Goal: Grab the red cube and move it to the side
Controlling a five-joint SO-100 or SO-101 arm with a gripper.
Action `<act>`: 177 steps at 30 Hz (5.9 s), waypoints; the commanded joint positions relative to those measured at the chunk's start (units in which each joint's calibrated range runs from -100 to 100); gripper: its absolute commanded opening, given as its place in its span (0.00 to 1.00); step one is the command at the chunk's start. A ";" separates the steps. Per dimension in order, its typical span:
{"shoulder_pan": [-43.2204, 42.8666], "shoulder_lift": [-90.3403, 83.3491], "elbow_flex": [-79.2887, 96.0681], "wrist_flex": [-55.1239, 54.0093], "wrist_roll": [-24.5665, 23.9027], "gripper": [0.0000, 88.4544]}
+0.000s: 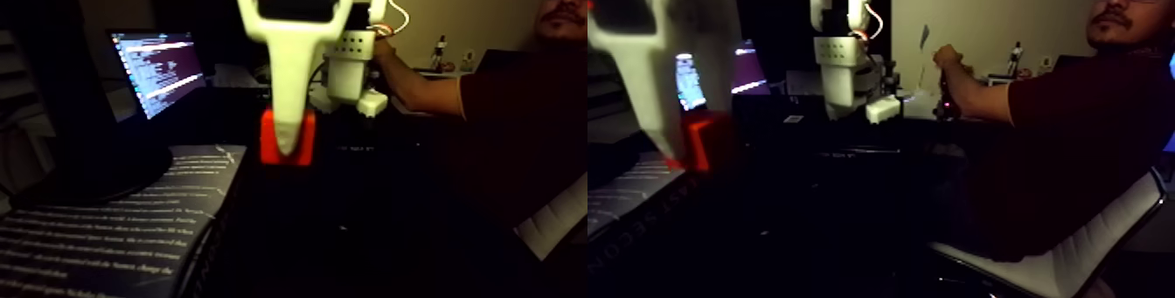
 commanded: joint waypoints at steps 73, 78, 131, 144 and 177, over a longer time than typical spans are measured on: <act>13.17 16.35 -17.65 0.39 7.54 0.38; 13.42 11.39 -15.02 1.99 9.10 0.38; -17.64 -93.90 69.42 -4.76 -9.84 0.01; -17.64 -94.24 69.06 -2.99 -9.41 0.01; -17.72 -94.24 69.06 -3.16 -9.41 0.01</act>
